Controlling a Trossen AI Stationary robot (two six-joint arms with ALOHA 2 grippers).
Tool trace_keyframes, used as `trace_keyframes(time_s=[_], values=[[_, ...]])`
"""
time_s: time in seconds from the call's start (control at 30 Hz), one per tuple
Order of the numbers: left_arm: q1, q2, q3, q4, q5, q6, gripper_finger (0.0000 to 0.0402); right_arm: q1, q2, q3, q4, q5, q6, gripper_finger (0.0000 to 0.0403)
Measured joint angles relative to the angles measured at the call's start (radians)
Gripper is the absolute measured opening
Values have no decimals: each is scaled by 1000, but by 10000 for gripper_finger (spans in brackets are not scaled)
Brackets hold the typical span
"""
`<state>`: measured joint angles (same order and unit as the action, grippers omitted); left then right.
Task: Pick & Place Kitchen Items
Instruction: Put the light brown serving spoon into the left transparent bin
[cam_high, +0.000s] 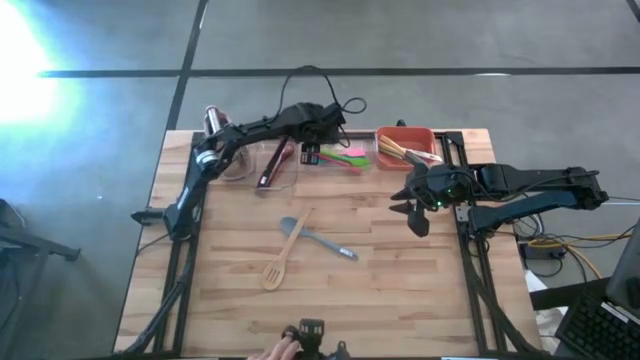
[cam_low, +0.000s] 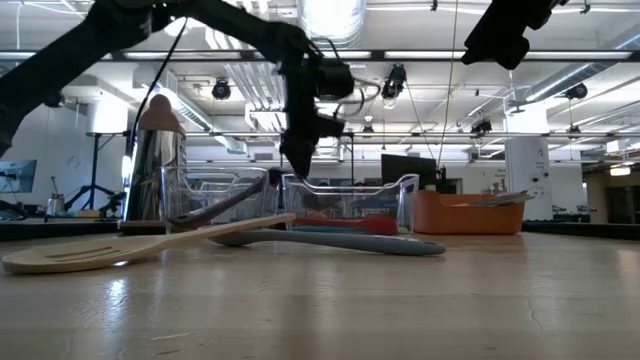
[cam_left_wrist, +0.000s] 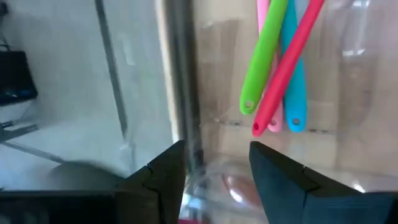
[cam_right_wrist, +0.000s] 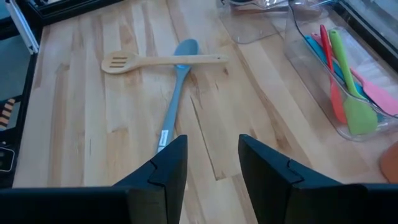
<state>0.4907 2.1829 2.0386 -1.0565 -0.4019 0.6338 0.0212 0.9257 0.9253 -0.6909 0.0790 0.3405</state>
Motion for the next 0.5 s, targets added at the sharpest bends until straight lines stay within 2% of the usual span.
trace_keyframes(time_s=[0.3,0.5], values=[[-46,-204,8,-41,7,-89,177,0,0,0,1,1,-6,120],[-109,-384,1,-69,28,-269,177,0,1,0,9,2,-11,112]])
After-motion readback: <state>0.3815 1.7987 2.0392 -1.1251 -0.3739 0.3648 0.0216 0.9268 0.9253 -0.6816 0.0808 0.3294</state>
